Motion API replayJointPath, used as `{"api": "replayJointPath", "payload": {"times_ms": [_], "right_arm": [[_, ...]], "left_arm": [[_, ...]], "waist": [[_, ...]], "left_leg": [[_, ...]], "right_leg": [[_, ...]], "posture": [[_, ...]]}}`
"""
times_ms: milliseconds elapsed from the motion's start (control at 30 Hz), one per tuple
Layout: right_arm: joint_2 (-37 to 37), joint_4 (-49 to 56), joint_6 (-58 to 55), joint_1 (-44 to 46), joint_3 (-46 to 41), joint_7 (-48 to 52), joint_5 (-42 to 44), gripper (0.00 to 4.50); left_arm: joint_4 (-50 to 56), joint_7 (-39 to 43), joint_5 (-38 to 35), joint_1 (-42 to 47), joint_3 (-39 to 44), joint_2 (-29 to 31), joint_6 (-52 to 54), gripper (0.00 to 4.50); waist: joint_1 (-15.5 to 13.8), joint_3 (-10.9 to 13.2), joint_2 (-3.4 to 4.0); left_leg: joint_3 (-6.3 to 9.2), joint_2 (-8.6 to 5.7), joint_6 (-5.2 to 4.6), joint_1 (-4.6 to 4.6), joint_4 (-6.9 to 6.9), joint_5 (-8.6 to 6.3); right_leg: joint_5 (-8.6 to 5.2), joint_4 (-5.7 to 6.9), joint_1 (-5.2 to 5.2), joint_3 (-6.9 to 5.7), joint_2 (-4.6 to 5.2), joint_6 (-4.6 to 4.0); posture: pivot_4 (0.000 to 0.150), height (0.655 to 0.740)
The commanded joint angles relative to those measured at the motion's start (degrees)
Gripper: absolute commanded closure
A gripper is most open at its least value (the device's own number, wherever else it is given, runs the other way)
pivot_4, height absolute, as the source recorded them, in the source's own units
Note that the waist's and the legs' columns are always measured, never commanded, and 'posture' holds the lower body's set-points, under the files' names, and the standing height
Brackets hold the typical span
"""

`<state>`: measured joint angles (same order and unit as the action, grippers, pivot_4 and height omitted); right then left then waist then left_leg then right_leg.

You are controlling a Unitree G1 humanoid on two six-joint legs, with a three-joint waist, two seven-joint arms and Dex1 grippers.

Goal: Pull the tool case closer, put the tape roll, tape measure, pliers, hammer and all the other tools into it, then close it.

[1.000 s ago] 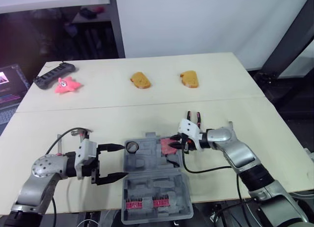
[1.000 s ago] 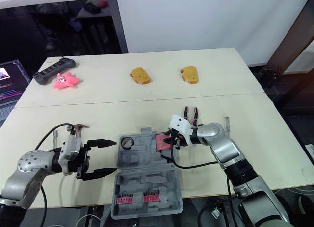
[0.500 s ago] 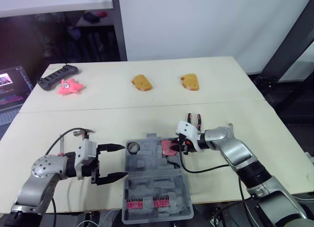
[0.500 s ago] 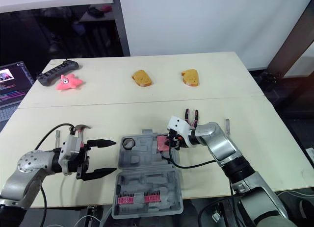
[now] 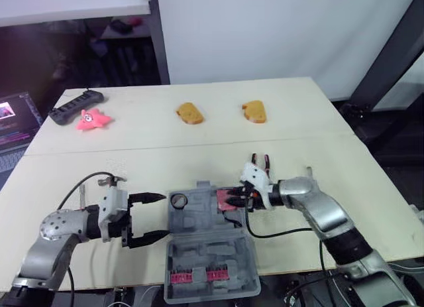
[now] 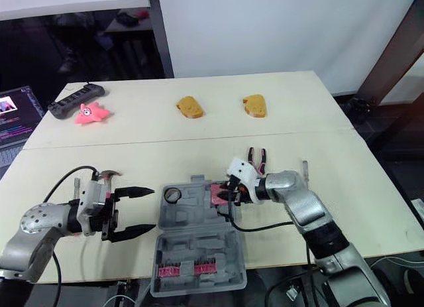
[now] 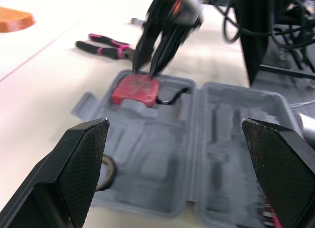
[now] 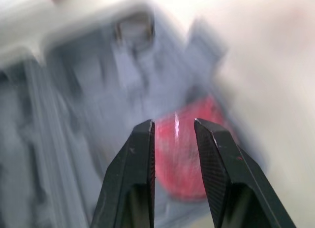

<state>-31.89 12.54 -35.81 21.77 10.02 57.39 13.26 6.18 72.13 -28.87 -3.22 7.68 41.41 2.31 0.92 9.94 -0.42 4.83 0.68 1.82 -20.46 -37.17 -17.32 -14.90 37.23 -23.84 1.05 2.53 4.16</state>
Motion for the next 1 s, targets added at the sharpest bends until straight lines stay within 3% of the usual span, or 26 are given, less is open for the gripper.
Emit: {"api": "replayJointPath", "payload": {"times_ms": [33,167,200,267,400,433,700,1000], "right_arm": [[-7.55,15.67,-5.41,-9.97,-18.59,1.77,10.23,3.20],[-13.61,21.37,-6.83,-29.63,-33.16,4.69,12.56,3.20],[-13.69,21.46,-5.70,-33.88,-36.26,4.90,12.27,2.94],[-12.80,20.91,-3.24,-41.98,-42.36,5.36,11.51,2.41],[-9.90,19.27,0.55,-51.43,-50.38,4.83,11.60,0.37],[-9.66,18.99,1.39,-52.54,-51.05,4.79,11.62,0.05],[-9.90,12.95,9.89,-55.94,-51.71,4.03,8.75,0.05],[-10.06,12.73,10.78,-55.93,-50.73,2.95,10.10,0.05]], "left_arm": [[-7.20,-2.54,-0.27,-1.63,10.22,3.56,-1.31,0.00],[-15.47,-0.61,1.41,-6.30,17.12,8.11,-4.43,0.00],[-19.03,-0.36,2.18,-6.67,18.55,9.44,-5.58,0.00],[-27.34,-0.33,3.44,-6.78,21.56,12.20,-8.18,0.00],[-42.48,-0.94,6.28,-5.64,24.47,16.81,-15.13,0.00],[-45.21,-1.07,6.83,-5.04,24.53,17.44,-16.63,0.00],[-62.86,0.04,9.47,0.01,23.20,20.91,-23.32,0.00],[-65.06,1.65,9.84,2.86,21.86,19.28,-25.51,0.00]], "waist": [[-0.35,0.02,-0.01],[-0.82,0.02,-0.15],[-0.61,0.07,-0.08],[-0.13,0.10,-0.07],[0.22,0.09,-0.27],[0.18,0.09,-0.26],[-0.05,0.09,-0.34],[-0.13,0.09,-0.33]], "left_leg": [[0.02,0.01,0.00,0.00,0.05,0.00],[0.01,0.00,-0.34,0.05,0.08,-0.19],[-0.02,0.00,-0.37,0.09,0.07,-0.22],[-0.15,-0.01,-0.37,0.13,0.03,-0.21],[-0.22,0.08,-0.36,0.26,0.03,-0.22],[-0.24,0.09,-0.36,0.28,0.03,-0.22],[-0.29,0.06,-0.35,0.22,0.07,-0.22],[-0.28,0.05,-0.35,0.24,0.07,-0.22]], "right_leg": [[-0.01,-0.02,-0.01,-0.02,-0.01,0.00],[-0.10,-0.28,0.19,-0.14,0.02,0.07],[-0.13,-0.29,0.25,-0.13,0.03,0.06],[-0.25,-0.28,0.24,0.01,0.04,-0.09],[-0.47,-0.26,0.26,0.05,-0.04,-0.07],[-0.48,-0.26,0.26,0.05,-0.03,-0.06],[-0.37,-0.26,0.23,0.06,0.05,-0.20],[-0.36,-0.24,0.25,0.06,0.09,-0.19]], "posture": [[0.150,0.7400],[0.150,0.7400],[0.150,0.7400],[0.150,0.7400],[0.150,0.7400],[0.150,0.7400],[0.150,0.7400],[0.150,0.7400]]}}
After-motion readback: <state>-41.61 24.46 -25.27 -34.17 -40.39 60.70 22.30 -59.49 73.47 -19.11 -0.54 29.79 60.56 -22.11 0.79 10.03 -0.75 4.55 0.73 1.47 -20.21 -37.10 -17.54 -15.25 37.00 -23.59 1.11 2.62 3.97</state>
